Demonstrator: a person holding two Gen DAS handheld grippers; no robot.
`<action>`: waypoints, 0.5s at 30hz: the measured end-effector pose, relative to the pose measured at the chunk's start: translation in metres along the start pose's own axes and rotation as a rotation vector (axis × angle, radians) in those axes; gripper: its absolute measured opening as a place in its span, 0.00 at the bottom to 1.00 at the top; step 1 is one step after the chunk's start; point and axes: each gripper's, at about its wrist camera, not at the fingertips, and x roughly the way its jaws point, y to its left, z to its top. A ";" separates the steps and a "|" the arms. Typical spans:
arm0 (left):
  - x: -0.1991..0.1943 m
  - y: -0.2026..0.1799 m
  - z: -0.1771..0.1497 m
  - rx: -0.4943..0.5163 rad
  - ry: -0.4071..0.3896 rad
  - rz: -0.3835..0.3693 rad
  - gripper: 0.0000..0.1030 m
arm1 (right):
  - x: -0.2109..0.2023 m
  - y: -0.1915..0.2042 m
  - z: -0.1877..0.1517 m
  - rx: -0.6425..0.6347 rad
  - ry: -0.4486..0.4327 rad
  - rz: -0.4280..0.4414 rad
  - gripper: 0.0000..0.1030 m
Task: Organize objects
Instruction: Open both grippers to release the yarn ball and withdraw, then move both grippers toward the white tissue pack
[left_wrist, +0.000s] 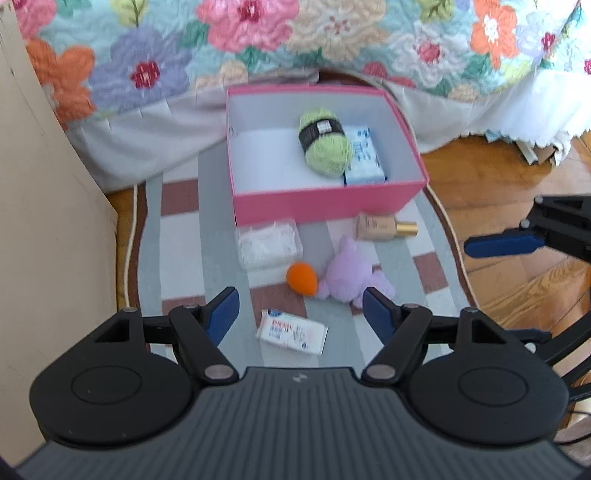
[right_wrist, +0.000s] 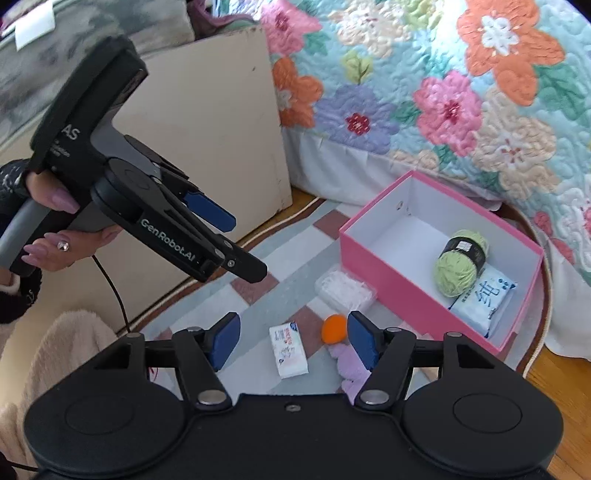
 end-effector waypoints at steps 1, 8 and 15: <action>0.006 0.002 -0.003 -0.001 0.009 -0.004 0.71 | 0.005 0.001 -0.002 -0.010 0.003 0.011 0.68; 0.058 0.025 -0.021 -0.099 0.092 -0.036 0.71 | 0.047 0.009 -0.016 -0.063 0.065 0.115 0.68; 0.107 0.038 -0.039 -0.210 0.148 -0.084 0.71 | 0.108 0.021 -0.038 -0.172 0.130 0.090 0.68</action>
